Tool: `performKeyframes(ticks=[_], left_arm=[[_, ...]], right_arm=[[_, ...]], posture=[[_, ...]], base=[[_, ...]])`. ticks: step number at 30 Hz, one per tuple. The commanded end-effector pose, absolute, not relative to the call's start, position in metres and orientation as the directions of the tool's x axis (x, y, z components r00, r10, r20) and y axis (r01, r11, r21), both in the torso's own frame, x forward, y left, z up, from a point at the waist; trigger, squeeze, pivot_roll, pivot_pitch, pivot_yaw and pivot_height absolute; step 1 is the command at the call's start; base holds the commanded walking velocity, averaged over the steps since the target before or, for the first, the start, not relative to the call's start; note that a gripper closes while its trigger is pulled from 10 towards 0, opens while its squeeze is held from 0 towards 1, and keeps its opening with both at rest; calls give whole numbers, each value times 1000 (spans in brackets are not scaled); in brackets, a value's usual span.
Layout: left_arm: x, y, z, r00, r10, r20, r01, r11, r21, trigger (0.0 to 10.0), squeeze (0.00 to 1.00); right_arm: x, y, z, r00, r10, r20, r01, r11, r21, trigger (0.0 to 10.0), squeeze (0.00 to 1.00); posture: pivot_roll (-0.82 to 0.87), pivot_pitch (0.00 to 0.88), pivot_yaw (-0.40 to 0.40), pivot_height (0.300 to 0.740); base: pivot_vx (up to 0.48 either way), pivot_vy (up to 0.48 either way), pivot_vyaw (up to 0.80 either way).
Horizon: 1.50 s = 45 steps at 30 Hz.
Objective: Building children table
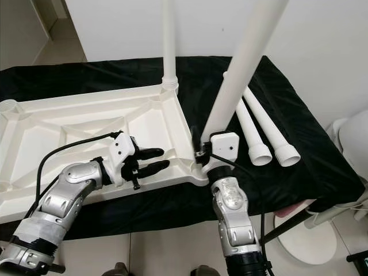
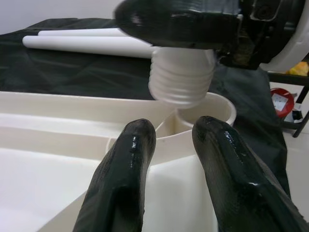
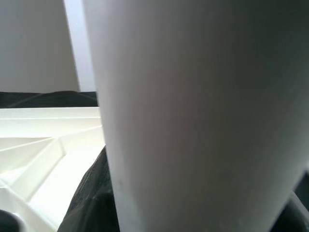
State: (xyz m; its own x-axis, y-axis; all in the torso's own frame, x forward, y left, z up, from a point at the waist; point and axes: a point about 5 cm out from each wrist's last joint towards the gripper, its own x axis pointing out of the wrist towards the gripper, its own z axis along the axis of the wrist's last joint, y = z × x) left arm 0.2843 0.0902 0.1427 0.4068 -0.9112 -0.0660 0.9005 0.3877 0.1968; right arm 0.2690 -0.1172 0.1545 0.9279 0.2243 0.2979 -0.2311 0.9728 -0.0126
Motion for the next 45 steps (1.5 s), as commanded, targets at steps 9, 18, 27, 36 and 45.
performKeyframes(ticks=[9,18,27,36,45], left_arm=[[282,92,143,480,-875,-59,861,458,220,10000,0],[279,91,147,425,-902,-79,886,397,237,10000,0],[284,91,151,434,-898,-74,880,404,250,10000,0],[285,91,153,437,-896,-76,878,406,253,10000,0],[288,91,156,441,-895,-69,876,412,252,10000,0]], right_arm=[[263,-122,141,940,228,253,-242,970,24,10000,0],[253,-125,119,947,272,171,-278,961,10,10000,0],[251,-120,102,937,339,90,-337,941,-38,10000,0],[249,-116,92,884,467,16,-463,881,-93,10000,0],[253,-115,96,889,457,24,-458,889,22,10000,0]], posture=[[54,0,-22,740],[46,0,-10,740],[42,0,0,740],[45,0,6,740],[49,0,5,740]], base=[[0,0,0],[0,0,0],[0,0,0],[0,0,0],[0,0,0]])
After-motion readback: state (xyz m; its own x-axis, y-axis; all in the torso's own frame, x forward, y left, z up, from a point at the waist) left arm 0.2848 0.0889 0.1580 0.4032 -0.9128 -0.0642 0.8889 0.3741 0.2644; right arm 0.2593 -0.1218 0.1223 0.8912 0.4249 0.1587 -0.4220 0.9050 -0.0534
